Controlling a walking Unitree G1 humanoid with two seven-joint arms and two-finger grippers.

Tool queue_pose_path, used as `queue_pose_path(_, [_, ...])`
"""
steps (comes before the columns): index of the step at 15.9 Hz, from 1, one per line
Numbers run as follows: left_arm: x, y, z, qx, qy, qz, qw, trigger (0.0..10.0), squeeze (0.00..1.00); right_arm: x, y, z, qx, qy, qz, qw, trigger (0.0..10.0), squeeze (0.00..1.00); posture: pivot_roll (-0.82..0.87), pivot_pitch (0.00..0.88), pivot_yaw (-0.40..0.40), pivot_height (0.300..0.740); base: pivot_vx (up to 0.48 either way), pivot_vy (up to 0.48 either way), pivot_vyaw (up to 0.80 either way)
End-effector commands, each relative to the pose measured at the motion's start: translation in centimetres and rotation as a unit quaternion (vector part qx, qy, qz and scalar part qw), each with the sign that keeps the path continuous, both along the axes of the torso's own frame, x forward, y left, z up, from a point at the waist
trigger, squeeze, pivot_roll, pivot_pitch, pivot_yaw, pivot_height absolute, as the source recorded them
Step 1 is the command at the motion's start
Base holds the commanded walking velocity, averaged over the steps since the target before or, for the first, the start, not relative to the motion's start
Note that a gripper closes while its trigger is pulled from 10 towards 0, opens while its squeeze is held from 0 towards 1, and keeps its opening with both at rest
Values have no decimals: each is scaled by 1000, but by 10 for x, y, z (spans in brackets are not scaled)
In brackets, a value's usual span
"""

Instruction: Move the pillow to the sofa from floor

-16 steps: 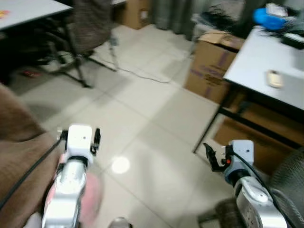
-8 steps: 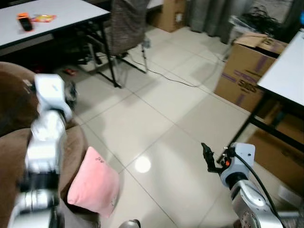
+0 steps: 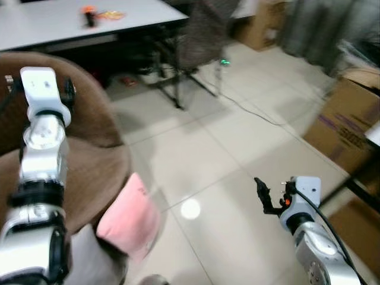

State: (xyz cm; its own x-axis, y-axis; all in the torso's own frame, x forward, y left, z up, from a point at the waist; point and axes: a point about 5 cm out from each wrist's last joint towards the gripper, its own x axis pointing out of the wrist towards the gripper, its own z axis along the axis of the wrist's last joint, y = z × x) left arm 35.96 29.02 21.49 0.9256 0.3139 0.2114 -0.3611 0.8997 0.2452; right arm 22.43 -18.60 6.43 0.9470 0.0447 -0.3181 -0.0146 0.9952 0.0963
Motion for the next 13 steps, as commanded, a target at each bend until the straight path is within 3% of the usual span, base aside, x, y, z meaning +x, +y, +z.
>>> queue_pose_path(1, [-1, 8, -3, 19, 18, 2, 1000, 10000, 0, 2, 3, 1, -7, 1, 9, 1000, 10000, 1000, 62, 0, -66, 740, 0, 0, 800])
queue_pose_path(2, [-2, 10, 0, 56, 24, -13, 998, 10000, 0, 3, 3, 1, -15, 0, 9, 1000, 10000, 1000, 61, 0, -67, 740, 0, 0, 800])
queue_pose_path(3, [-5, 20, 4, 93, 17, 16, 995, 10000, 0, 4, 3, 1, -20, -1, 10, 1000, 10000, 1000, 67, 0, -66, 740, 0, 0, 800])
queue_pose_path(4, [-6, 38, 7, 18, 9, 70, 997, 10000, 0, 6, 2, 0, -24, -1, 10, 1000, 10000, 1000, 71, 0, -67, 740, 0, 0, 800])
queue_pose_path(5, [-5, 52, 12, -76, -8, 115, 990, 10000, 0, 9, 2, 0, -25, -2, 10, 1000, 10000, 1000, 78, 0, -71, 740, 0, 0, 800])
queue_pose_path(6, [-4, 52, 12, -86, -4, 108, 990, 10000, 0, 10, 3, 1, -27, -4, 13, 1000, 10000, 1000, 78, 0, -70, 740, 0, 0, 800])
queue_pose_path(9, [-6, 31, -11, -29, 49, -31, 998, 10000, 0, 7, 3, 2, -40, -5, 19, 999, 10000, 1000, 66, 0, -56, 740, 0, 0, 800])
queue_pose_path(10, [-21, 14, -36, -11, 80, -96, 992, 10000, 0, 4, 1, 1, -47, -4, 14, 999, 10000, 1000, 59, 0, -52, 740, 0, 0, 800])
queue_pose_path(12, [-46, -6, -62, -31, 105, -128, 986, 10000, 0, 0, 0, 0, -44, 0, 6, 999, 10000, 1000, 54, 0, -47, 740, 0, 0, 800])
queue_pose_path(13, [-87, -38, -90, -62, 126, -150, 979, 10000, 0, -2, -1, 0, -72, -6, 7, 997, 10000, 1000, 58, 0, -48, 740, 0, 0, 800])
